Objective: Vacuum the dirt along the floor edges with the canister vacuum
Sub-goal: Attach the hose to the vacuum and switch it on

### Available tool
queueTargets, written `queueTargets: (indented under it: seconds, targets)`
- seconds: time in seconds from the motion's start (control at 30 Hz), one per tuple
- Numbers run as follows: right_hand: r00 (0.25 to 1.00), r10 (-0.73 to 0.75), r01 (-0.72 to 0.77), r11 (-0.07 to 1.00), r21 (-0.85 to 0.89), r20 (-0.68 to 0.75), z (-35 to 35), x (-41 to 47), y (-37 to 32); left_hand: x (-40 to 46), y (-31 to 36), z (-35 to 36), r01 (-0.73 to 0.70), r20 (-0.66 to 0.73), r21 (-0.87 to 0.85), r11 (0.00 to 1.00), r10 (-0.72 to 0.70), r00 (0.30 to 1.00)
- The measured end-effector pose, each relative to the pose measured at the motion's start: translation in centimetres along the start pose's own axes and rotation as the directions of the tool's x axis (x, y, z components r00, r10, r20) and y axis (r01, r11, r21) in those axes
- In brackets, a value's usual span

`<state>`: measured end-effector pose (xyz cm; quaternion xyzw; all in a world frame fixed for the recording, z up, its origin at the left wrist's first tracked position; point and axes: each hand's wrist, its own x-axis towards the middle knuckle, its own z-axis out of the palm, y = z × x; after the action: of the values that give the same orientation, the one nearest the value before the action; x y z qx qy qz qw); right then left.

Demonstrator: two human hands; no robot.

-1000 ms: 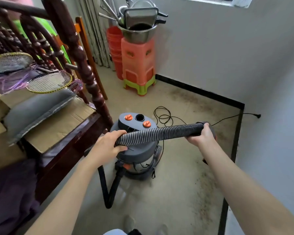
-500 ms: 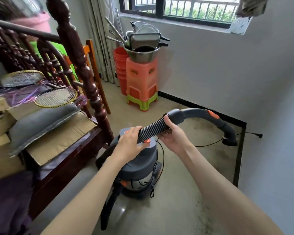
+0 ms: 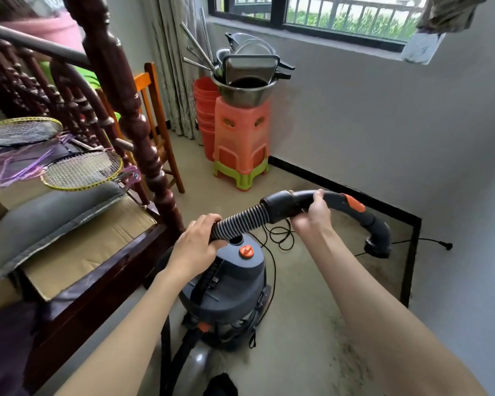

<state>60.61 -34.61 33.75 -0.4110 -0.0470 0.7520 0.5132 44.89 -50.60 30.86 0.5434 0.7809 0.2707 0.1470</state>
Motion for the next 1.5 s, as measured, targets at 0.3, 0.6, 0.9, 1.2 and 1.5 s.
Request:
queueTargets:
  seconds: [0.3,0.6,0.9,1.2,1.5]
  targets:
    - [0.977,0.071,-0.025,0.975,-0.223,0.202,3.6,6.5,3.8,10.4,-2.6,0.5,0.102,0.454,-0.229,0.968,0.013,0.891]
    - [0.980,0.057,-0.011,0.972,-0.235,0.190,6.4,9.4,3.4,15.5,-2.4,0.9,0.165,0.385,-0.445,0.881,0.022,0.923]
    - [0.986,0.071,-0.092,0.986,-0.137,-0.149,7.0,15.0,3.5,14.1,-5.5,1.4,0.267,0.549,-0.331,0.905,-0.045,0.835]
    - [0.959,0.280,-0.280,0.936,-0.212,-0.028,0.8,16.3,7.8,10.0,-9.8,6.6,0.479,0.791,-0.238,0.845,-0.118,0.601]
    - [0.958,0.276,-0.287,0.887,-0.363,-0.082,-4.1,19.2,9.3,11.1,-16.3,11.4,0.464,0.480,-0.124,0.877,-0.356,0.802]
